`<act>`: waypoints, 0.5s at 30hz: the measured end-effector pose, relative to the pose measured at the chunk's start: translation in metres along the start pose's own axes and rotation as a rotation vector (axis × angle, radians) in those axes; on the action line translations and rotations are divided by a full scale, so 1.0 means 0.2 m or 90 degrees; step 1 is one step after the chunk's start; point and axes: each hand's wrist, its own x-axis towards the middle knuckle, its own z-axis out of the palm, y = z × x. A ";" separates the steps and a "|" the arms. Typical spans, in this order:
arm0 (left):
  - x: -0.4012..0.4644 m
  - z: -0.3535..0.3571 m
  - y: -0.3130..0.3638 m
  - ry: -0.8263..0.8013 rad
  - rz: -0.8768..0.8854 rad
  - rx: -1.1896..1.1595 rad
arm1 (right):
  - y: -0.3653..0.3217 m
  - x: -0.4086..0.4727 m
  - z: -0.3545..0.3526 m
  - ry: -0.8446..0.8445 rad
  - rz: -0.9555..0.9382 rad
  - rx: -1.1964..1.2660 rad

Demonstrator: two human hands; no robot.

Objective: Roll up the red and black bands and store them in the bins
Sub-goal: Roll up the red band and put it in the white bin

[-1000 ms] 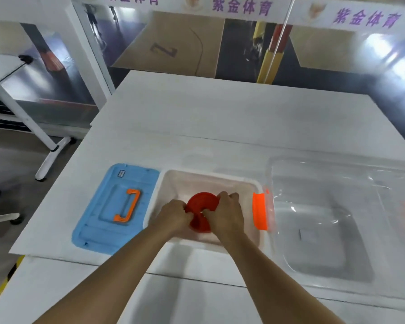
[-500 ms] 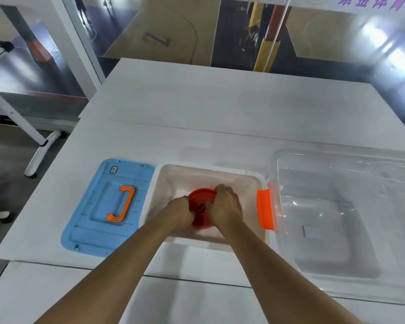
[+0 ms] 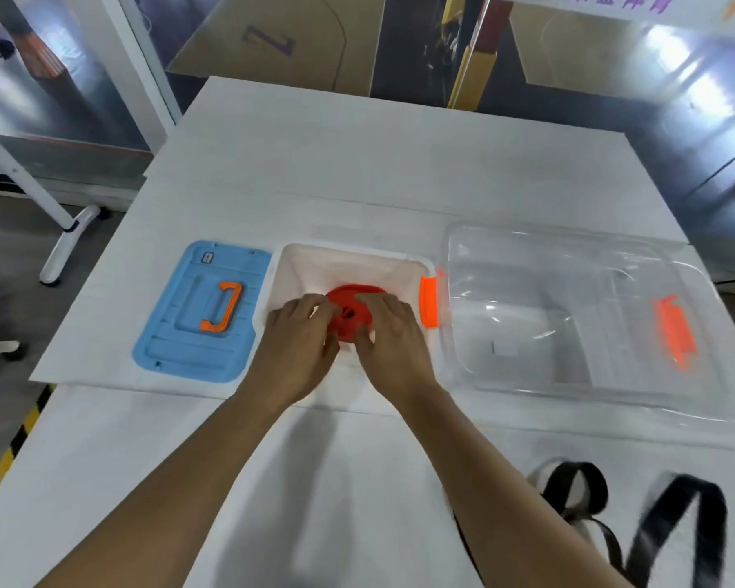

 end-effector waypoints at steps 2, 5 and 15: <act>-0.10 -0.03 0.07 0.013 0.016 0.018 | 0.00 -0.12 -0.08 0.025 -0.025 -0.014; -0.25 -0.04 0.17 0.015 0.036 0.037 | 0.02 -0.30 -0.19 0.042 -0.022 -0.041; -0.71 0.14 0.59 -0.069 0.059 0.010 | 0.22 -0.89 -0.45 0.053 0.061 -0.034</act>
